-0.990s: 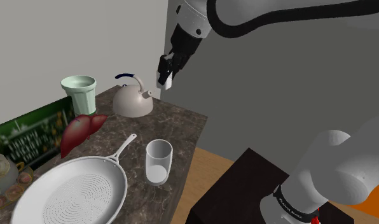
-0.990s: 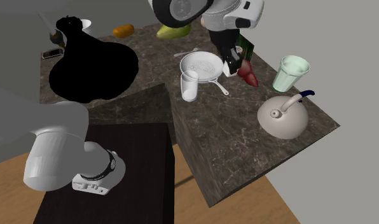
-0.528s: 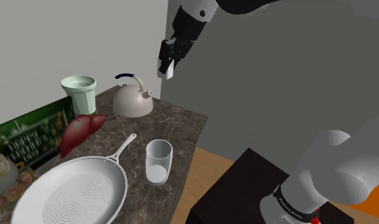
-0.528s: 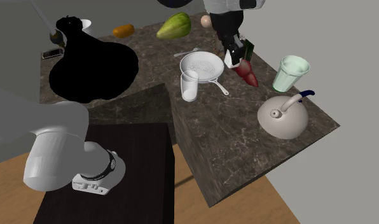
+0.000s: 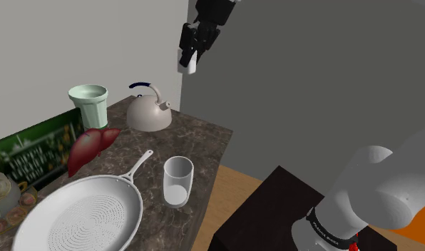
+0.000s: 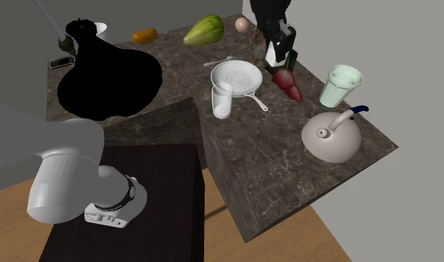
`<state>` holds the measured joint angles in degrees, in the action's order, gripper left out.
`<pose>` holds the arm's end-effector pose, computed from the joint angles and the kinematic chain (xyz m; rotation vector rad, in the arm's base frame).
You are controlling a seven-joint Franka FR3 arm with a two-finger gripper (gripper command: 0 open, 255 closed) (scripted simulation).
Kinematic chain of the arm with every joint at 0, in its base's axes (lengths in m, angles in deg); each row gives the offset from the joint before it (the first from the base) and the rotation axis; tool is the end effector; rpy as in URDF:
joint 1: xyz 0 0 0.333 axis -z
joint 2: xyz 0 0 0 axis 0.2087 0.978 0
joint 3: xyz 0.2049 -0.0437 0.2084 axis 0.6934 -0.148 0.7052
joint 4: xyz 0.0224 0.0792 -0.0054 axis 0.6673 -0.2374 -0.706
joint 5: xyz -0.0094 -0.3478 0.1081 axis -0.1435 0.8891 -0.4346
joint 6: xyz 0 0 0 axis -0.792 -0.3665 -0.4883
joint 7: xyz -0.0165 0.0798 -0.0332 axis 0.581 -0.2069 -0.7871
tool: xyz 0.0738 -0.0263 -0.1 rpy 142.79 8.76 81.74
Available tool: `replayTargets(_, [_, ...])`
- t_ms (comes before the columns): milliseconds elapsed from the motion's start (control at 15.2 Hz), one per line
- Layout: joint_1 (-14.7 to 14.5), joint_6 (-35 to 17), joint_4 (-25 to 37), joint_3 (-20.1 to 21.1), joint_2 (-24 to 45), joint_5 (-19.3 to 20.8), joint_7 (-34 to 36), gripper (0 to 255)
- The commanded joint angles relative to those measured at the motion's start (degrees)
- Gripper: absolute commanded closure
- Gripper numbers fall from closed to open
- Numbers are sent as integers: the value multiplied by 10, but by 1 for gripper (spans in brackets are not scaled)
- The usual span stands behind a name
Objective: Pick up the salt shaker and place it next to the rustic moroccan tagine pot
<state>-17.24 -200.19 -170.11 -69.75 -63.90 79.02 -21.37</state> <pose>0.4360 0.1851 0.6036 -2.9900 -0.4421 -0.5214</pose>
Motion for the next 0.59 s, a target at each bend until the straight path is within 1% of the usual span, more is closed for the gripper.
replayTargets(0, [0,17,19,0,2,1,1,255])
replayTargets(264, [2,47,56,0,9,4,3,255])
replayTargets(528, [-15,52,24,28,-32,-2,47,255])
